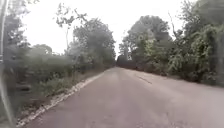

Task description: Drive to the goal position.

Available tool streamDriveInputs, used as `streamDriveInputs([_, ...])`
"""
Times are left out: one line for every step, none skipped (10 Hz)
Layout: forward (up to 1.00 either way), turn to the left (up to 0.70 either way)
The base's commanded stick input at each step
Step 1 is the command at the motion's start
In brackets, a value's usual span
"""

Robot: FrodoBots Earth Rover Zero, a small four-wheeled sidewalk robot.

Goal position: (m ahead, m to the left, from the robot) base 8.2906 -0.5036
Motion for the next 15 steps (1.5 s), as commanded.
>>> streamDriveInputs([0.7, 0.0])
streamDriveInputs([0.7, 0.0])
streamDriveInputs([0.7, 0.0])
streamDriveInputs([0.7, 0.0])
streamDriveInputs([0.7, 0.0])
streamDriveInputs([0.7, 0.0])
streamDriveInputs([0.7, 0.0])
streamDriveInputs([0.7, 0.0])
streamDriveInputs([0.7, 0.0])
streamDriveInputs([0.7, 0.0])
streamDriveInputs([0.7, 0.0])
streamDriveInputs([0.7, 0.0])
streamDriveInputs([0.7, 0.0])
streamDriveInputs([0.7, 0.0])
streamDriveInputs([0.7, 0.0])
